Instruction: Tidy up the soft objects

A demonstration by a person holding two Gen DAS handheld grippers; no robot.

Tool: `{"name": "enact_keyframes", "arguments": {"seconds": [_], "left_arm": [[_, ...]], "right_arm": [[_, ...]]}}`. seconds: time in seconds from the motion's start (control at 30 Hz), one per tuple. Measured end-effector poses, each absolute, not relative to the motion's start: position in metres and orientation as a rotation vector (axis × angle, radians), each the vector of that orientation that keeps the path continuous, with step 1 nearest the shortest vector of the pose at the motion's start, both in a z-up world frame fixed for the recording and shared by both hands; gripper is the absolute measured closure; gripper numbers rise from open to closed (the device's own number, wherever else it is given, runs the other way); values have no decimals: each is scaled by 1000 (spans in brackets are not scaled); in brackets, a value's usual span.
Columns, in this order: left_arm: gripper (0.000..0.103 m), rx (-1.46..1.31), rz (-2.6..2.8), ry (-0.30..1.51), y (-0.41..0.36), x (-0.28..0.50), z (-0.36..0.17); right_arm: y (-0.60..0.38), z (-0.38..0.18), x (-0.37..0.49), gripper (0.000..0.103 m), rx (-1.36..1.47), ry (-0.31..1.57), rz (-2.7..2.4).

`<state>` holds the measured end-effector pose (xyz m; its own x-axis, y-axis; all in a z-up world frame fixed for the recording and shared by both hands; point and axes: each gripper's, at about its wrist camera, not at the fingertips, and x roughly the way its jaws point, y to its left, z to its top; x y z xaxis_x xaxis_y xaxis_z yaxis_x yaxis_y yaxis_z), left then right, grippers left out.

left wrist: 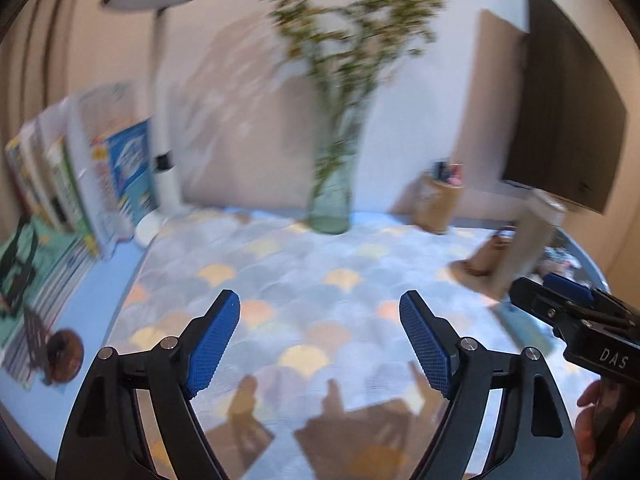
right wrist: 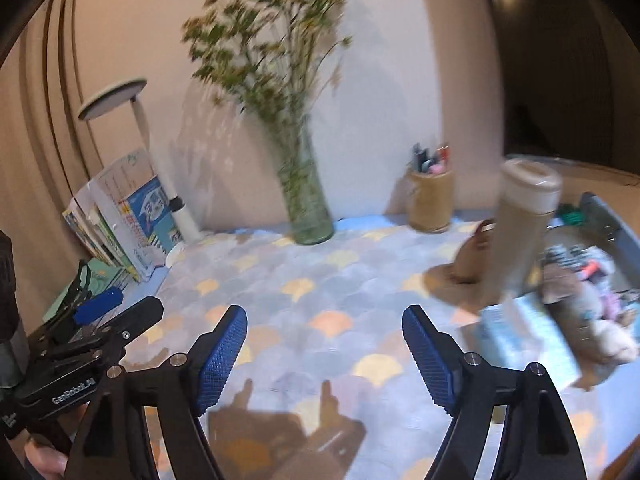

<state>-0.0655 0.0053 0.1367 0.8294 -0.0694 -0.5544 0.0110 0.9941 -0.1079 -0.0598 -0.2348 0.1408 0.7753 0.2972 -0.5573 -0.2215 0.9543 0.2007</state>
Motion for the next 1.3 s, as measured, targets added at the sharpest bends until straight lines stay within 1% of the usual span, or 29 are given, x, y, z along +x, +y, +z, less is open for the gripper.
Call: {"name": "enact_keyframes", "arguments": {"seconds": [0.1,0.27,0.33,0.5,0.63,0.83,0.9,0.97,1.3], "left_arm": [[22,-137,14,615,24,-52,109],[22,-116,44,650,26,-37,73],[22,-91,39,674,19,-29,57],[22,-31,38,718,3,-21,31],[22,-17,85,692,3,-23,31],[22,-22,76,690,6,-25,31],[22,-29,65,698,7,-25,31],[22,-34,61,706,8,-24,30],[22,-49,44,750,10,-19,25]], "right_arm": [[-214,118,-46,24,86,616,251],[-200,72,-25,24,-37,571,172],[-202,53,-14,24,-43,593,164],[-218,29,2,24,-1,653,149],[-225,24,6,24,39,669,153],[-221,20,5,22,22,681,145],[-220,20,4,16,17,677,140],[-220,20,3,13,13,669,129],[-219,18,6,13,-2,688,121]]}}
